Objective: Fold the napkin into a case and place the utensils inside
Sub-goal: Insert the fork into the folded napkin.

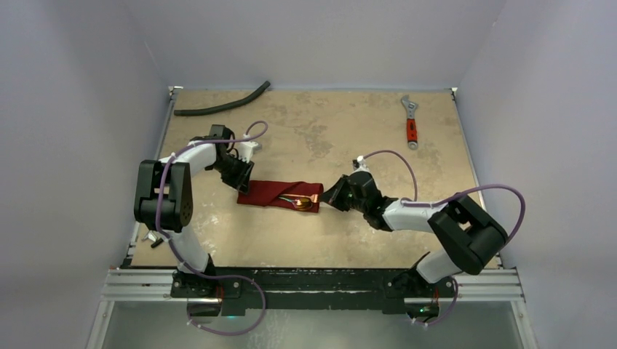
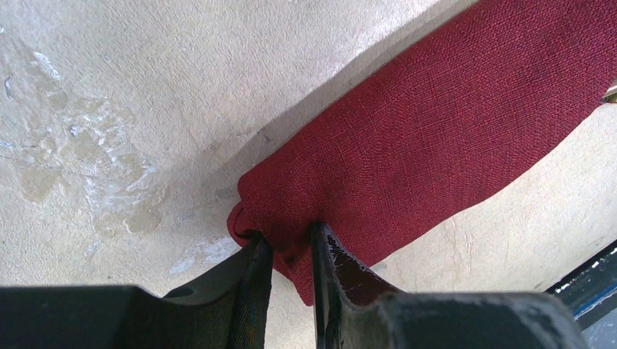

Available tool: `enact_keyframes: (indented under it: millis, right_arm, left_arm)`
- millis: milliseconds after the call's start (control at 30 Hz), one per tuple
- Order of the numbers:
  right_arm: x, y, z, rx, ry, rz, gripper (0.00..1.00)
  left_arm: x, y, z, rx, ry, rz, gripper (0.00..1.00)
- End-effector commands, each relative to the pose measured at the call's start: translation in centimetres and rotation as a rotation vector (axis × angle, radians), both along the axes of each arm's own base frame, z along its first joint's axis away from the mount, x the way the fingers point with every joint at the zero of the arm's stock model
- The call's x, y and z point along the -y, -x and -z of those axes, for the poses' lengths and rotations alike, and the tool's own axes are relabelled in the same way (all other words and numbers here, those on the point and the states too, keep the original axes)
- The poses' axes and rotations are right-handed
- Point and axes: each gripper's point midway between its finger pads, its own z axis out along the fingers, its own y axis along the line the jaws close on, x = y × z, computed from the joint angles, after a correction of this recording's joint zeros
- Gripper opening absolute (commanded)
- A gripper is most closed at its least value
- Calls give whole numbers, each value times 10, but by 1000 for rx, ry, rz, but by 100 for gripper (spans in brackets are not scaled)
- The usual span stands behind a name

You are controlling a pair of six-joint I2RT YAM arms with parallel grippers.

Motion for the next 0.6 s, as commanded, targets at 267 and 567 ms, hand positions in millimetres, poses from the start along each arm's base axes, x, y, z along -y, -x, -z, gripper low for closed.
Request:
enact_keyframes:
  millis: [267,567]
  right_arm:
    - [-14,-24,-22,75,-27,39,0]
    - [-3,-20,-22,86,-28,88,0]
  left_arm:
    - [3,-5,-2,15,31,22,22]
    - [2,-3,-2,15,27,35,21]
